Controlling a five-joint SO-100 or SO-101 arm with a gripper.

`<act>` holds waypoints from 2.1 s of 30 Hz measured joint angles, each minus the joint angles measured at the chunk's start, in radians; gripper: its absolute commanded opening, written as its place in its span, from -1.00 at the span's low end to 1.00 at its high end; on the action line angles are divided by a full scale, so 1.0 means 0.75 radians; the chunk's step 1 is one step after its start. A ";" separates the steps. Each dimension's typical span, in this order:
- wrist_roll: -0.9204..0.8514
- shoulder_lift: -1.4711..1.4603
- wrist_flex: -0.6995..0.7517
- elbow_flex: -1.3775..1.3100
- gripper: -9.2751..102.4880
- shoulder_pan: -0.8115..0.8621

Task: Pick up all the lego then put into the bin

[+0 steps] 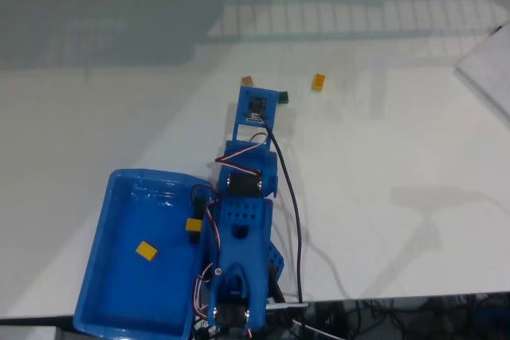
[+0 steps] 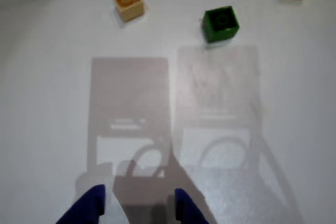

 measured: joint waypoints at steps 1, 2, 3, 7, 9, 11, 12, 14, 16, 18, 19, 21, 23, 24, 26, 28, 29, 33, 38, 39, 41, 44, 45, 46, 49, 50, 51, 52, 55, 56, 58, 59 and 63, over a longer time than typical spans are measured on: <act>-0.004 0.000 -0.027 0.000 -0.47 0.000; -0.012 0.000 -0.055 0.000 -0.47 0.000; -0.022 -0.008 -0.088 0.000 -0.47 0.002; -0.074 -0.180 -0.227 -0.074 -0.47 0.039; -0.096 -0.327 -0.254 -0.178 -0.48 0.037; -0.110 -0.505 -0.268 -0.331 -0.48 0.053; -0.112 -0.599 -0.276 -0.411 -0.48 0.061; -0.115 -0.785 -0.301 -0.554 -0.48 0.070; -0.123 -0.949 -0.337 -0.685 -0.48 0.096; -0.137 -1.102 -0.395 -0.783 -0.49 0.123; -0.147 -1.172 -0.427 -0.816 -0.49 0.135; -0.172 -1.297 -0.501 -0.867 -0.49 0.164; -0.207 -1.409 -0.571 -0.902 -0.49 0.190; -0.225 -1.464 -0.601 -0.918 -0.49 0.202; -0.260 -1.565 -0.644 -0.947 -0.49 0.227; -0.295 -1.667 -0.669 -0.986 -0.49 0.243; -0.307 -1.708 -0.679 -1.000 -0.49 0.250; -0.354 -1.882 -0.706 -1.080 -0.49 0.258; -0.415 -2.039 -0.708 -1.180 -0.49 0.258; -0.423 -2.070 -0.708 -1.201 -0.49 0.258; -0.436 -2.125 -0.708 -1.242 -0.49 0.258; -0.460 -2.197 -0.710 -1.291 -0.50 0.258; -0.468 -2.217 -0.710 -1.301 -0.50 0.258; -0.479 -2.240 -0.710 -1.315 -0.50 0.258; -0.495 -2.291 -0.710 -1.348 -0.51 0.258; -0.497 -2.301 -0.710 -1.358 -0.51 0.258; -0.499 -2.311 -0.710 -1.364 -0.52 0.258; -0.499 -2.323 -0.710 -1.372 -0.52 0.258; -0.503 -2.342 -0.710 -1.379 -0.55 0.252; -0.503 -2.346 -0.710 -1.381 -0.56 0.252; -0.503 -2.352 -0.710 -1.381 -0.58 0.250; -0.503 -2.358 -0.710 -1.383 -0.58 0.250; -0.522 -2.375 -0.714 -1.397 -0.59 0.250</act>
